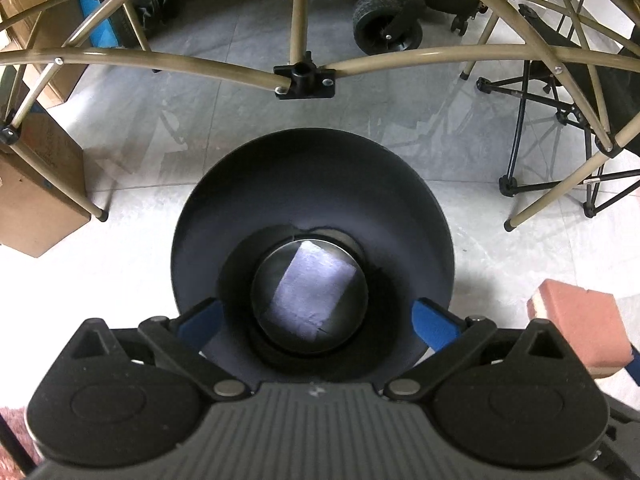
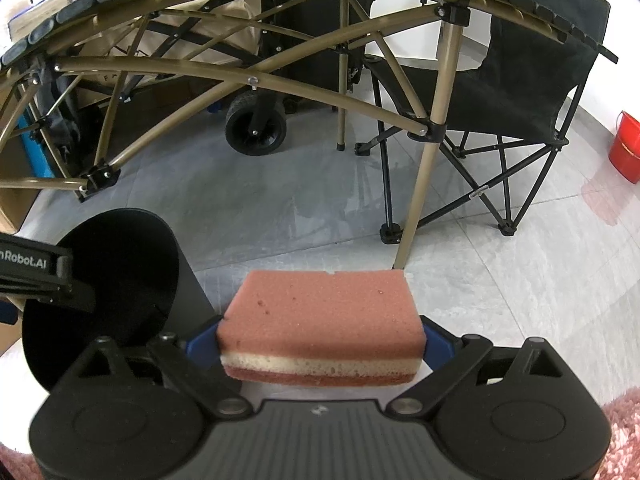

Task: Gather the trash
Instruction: 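Move the right tool over the bin and release the pink sponge inside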

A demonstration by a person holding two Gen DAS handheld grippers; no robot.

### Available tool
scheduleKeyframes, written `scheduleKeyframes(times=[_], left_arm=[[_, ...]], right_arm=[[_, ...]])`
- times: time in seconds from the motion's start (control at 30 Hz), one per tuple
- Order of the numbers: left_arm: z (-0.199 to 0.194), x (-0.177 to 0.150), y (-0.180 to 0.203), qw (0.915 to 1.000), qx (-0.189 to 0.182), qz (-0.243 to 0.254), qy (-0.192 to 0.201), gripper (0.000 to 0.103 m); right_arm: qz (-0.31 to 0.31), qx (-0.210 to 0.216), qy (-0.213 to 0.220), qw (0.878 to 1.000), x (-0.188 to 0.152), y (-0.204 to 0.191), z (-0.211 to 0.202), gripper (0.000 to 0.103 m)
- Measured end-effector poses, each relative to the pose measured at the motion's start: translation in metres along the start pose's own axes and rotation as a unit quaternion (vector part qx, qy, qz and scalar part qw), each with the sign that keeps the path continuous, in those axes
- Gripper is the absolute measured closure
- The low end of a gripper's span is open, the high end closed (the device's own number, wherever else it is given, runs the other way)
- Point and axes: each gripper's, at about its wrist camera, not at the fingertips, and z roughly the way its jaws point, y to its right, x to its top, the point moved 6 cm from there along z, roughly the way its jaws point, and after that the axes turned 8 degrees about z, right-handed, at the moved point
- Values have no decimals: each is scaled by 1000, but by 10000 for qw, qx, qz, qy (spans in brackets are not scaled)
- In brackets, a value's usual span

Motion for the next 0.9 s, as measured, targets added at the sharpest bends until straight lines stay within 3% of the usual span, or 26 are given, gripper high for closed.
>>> scheduleKeyframes(times=[0.33, 0.9], left_arm=[[-17, -10, -40, 9995, 107, -152, 262, 0], [-47, -27, -111, 9954, 208, -729, 582, 0]], right_arm=[[-85, 82, -45, 9999, -1, -12, -7, 6], [-365, 587, -175, 9975, -4, -75, -27, 6]])
